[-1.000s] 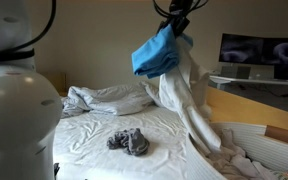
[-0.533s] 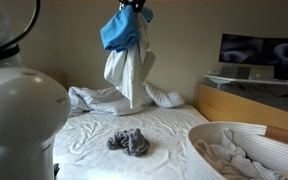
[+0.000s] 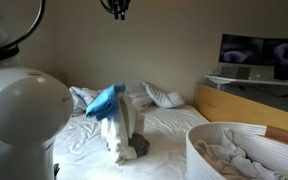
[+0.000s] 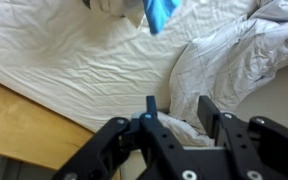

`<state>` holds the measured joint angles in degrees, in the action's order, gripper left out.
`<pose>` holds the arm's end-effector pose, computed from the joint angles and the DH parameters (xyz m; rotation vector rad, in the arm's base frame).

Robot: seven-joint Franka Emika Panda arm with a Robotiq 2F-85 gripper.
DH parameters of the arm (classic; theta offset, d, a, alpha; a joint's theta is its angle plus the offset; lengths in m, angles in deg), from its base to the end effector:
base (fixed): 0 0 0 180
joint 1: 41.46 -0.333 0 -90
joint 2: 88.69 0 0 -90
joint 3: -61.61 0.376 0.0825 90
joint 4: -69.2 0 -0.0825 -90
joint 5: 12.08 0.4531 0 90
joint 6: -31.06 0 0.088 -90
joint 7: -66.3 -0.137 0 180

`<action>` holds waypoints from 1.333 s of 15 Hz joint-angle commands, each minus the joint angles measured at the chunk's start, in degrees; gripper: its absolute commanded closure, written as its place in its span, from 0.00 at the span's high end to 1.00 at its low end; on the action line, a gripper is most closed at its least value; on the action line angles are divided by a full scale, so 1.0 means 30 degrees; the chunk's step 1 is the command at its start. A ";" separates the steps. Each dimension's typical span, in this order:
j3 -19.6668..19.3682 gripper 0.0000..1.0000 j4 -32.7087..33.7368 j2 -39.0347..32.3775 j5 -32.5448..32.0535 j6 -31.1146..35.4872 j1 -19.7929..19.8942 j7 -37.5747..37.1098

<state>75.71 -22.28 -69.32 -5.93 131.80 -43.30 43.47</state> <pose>0.4747 0.1851 0.8479 -2.8766 0.1542 -0.6655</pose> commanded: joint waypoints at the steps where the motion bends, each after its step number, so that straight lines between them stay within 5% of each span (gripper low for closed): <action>1: -0.0128 0.78 -0.0918 0.0200 -0.1170 0.1851 -0.0088 -0.0286; 4: -0.1172 0.99 -0.1165 0.0267 -0.1244 0.1880 0.0204 0.0338; 9: -0.4428 1.00 -0.1603 0.0538 -0.0937 0.1007 0.1228 0.2581; 20: -1.1556 1.00 -0.0952 -0.2635 -0.3234 -0.2033 0.6193 0.6771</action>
<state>43.98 -25.66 -73.42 -13.32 127.91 -27.92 61.25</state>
